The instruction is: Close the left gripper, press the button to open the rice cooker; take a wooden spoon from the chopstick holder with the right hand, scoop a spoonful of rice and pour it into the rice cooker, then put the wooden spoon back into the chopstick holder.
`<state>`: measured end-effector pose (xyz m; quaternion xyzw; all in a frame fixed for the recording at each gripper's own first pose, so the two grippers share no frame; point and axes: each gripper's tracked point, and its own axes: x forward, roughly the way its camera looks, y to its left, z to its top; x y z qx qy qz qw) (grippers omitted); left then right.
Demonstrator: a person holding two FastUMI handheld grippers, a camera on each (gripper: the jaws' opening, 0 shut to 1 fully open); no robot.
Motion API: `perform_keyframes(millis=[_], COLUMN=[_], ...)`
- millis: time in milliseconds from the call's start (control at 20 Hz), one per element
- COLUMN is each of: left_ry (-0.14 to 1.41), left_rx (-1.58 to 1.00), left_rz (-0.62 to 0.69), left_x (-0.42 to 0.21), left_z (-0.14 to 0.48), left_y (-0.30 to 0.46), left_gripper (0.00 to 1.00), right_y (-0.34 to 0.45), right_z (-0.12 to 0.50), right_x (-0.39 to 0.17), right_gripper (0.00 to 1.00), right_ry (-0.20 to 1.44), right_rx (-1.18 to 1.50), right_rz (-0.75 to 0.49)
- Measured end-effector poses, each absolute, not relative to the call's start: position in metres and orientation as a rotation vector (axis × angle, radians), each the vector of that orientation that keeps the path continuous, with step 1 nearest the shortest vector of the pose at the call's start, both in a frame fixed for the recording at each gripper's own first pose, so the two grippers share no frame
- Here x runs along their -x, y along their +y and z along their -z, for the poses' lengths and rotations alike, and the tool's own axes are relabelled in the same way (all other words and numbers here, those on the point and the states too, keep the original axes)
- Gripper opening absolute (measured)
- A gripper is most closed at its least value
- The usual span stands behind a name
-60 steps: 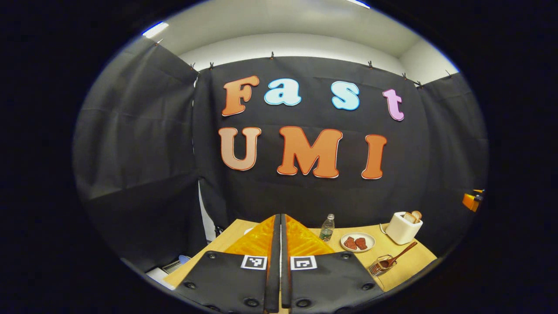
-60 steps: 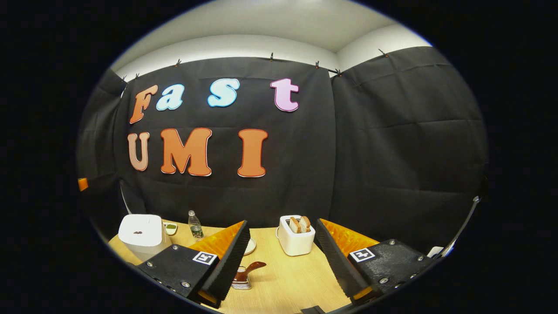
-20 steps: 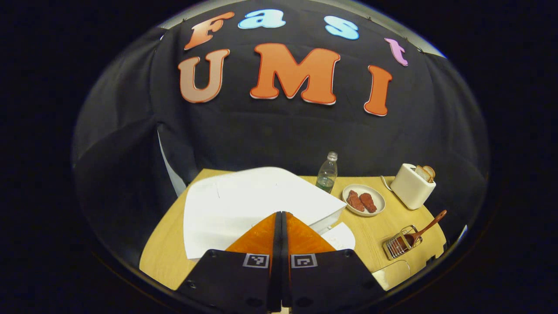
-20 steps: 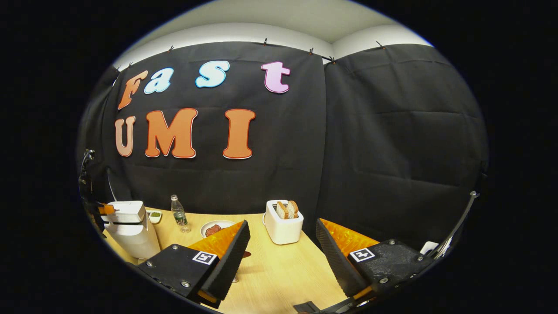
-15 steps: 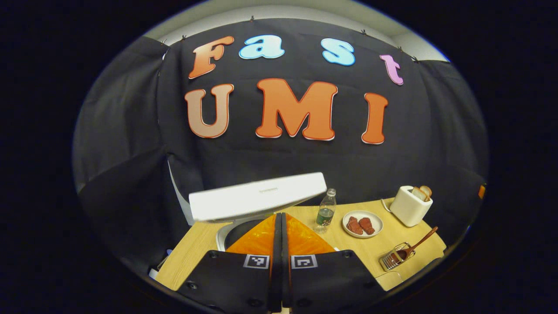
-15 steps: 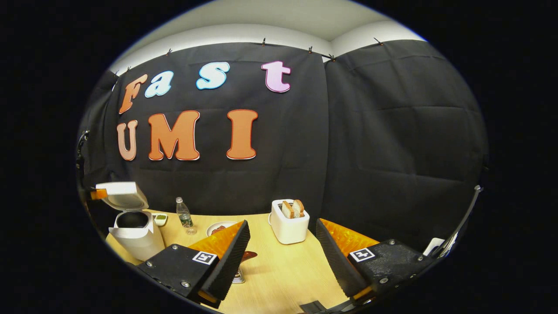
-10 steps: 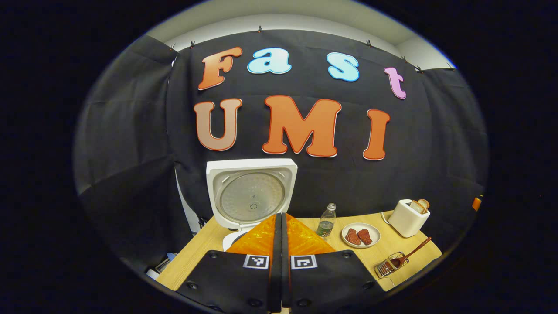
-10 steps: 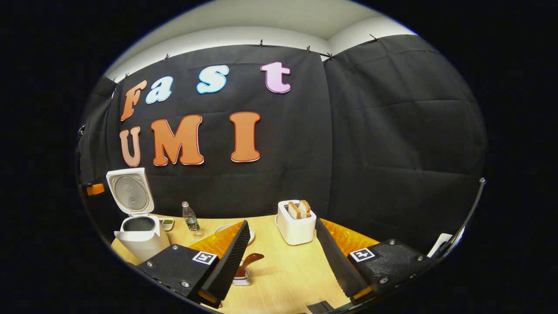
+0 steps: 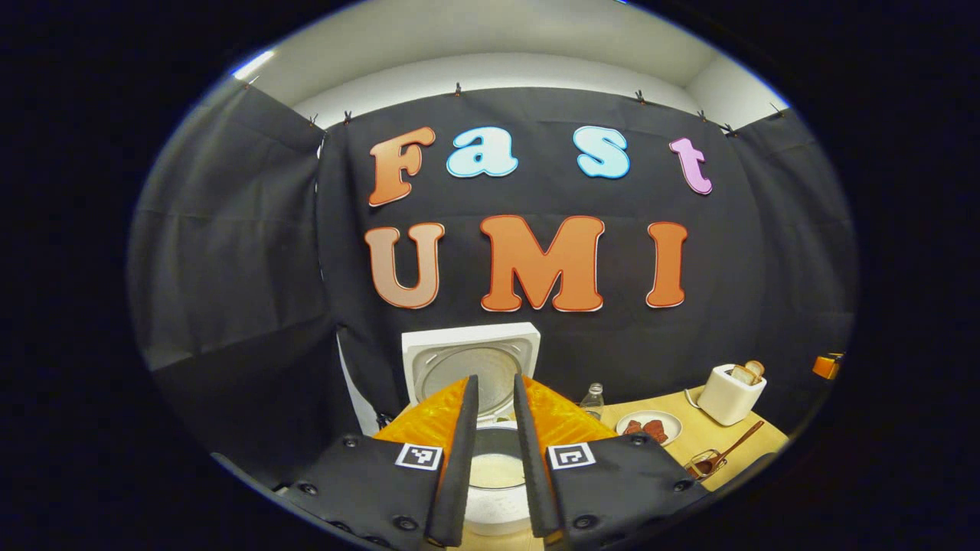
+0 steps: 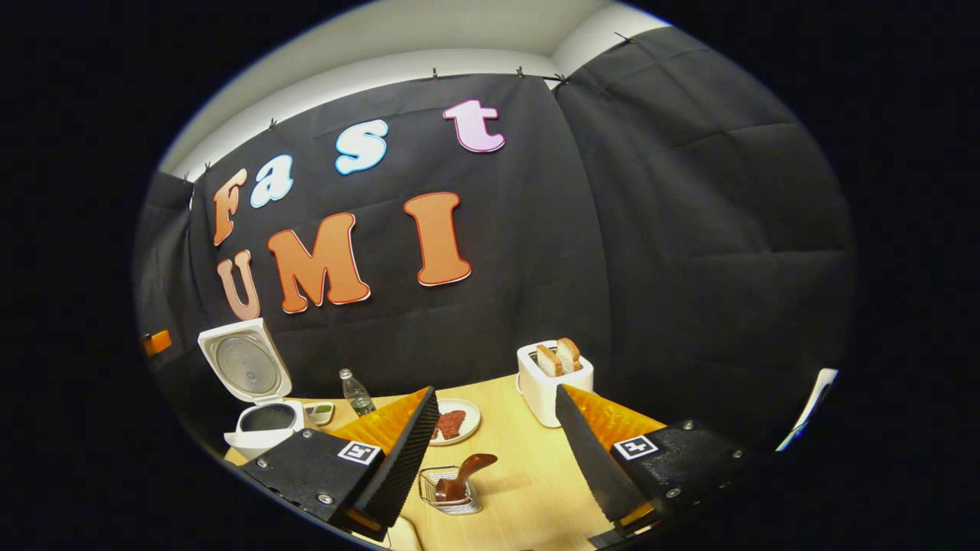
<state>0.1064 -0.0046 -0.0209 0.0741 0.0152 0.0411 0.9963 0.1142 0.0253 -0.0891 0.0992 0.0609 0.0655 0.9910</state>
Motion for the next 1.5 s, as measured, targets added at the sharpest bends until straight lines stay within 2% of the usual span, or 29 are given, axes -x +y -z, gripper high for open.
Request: perform_keyframes(millis=[100, 150, 250, 300, 400, 500, 550, 600, 950, 1000, 1050, 1100, 1200, 1250, 1300, 1350, 1500], left_ry=[0.019, 0.031, 0.021, 0.008, -0.008, -0.027, -0.039, -0.050, -0.035, -0.022, -0.017, -0.018, -0.021, -0.017, -0.011, -0.006, 0.001], left_rx=[-0.119, -0.111, -0.095, -0.085, -0.071, -0.061, -0.061, -0.066, -0.097, -0.112, -0.125, -0.130, -0.132, -0.135, -0.138, -0.140, -0.136], left_rz=[-0.080, -0.084, -0.095, -0.098, -0.123, -0.154, -0.171, -0.186, -0.282, -0.292, -0.302, -0.309, -0.318, -0.322, -0.328, -0.331, -0.324], left_x=[-0.091, -0.085, -0.072, -0.065, -0.053, -0.040, -0.033, -0.029, 0.001, 0.005, 0.008, 0.011, 0.015, 0.016, 0.017, 0.018, 0.019], left_z=[0.013, 0.014, 0.007, 0.002, -0.005, -0.012, -0.016, -0.020, -0.025, -0.024, -0.026, -0.030, -0.033, -0.031, -0.031, -0.029, -0.028], left_y=[-0.008, -0.007, -0.004, -0.004, 0.002, 0.009, 0.014, 0.018, 0.040, 0.043, 0.046, 0.048, 0.049, 0.050, 0.051, 0.051, 0.048], left_gripper=[0.37, 0.48, 0.60, 0.60, 0.75, 0.77, 0.94, 1.00, 1.00, 1.00, 1.00, 1.00, 1.00, 1.00, 0.99, 0.99, 0.99], right_y=[0.028, 0.028, 0.033, 0.038, 0.046, 0.053, 0.055, 0.060, 0.080, 0.083, 0.086, 0.090, 0.095, 0.096, 0.099, 0.101, 0.108], right_z=[0.105, 0.114, 0.133, 0.143, 0.166, 0.185, 0.194, 0.203, 0.254, 0.258, 0.264, 0.266, 0.271, 0.271, 0.273, 0.273, 0.268], right_x=[-0.125, -0.129, -0.136, -0.140, -0.146, -0.154, -0.157, -0.161, -0.186, -0.188, -0.190, -0.192, -0.199, -0.201, -0.202, -0.201, -0.201], right_gripper=[0.95, 0.95, 0.95, 0.95, 0.95, 0.95, 0.95, 0.95, 0.94, 0.92, 0.80, 0.78, 0.64, 0.60, 0.48, 0.42, 0.32], right_ry=[0.143, 0.150, 0.176, 0.198, 0.249, 0.288, 0.306, 0.324, 0.414, 0.424, 0.432, 0.434, 0.430, 0.427, 0.428, 0.431, 0.431], right_rx=[-0.244, -0.253, -0.272, -0.288, -0.321, -0.357, -0.377, -0.394, -0.507, -0.524, -0.535, -0.540, -0.550, -0.552, -0.556, -0.563, -0.592], right_rz=[-0.141, -0.144, -0.162, -0.174, -0.195, -0.210, -0.214, -0.218, -0.240, -0.240, -0.243, -0.244, -0.246, -0.241, -0.246, -0.258, -0.296])
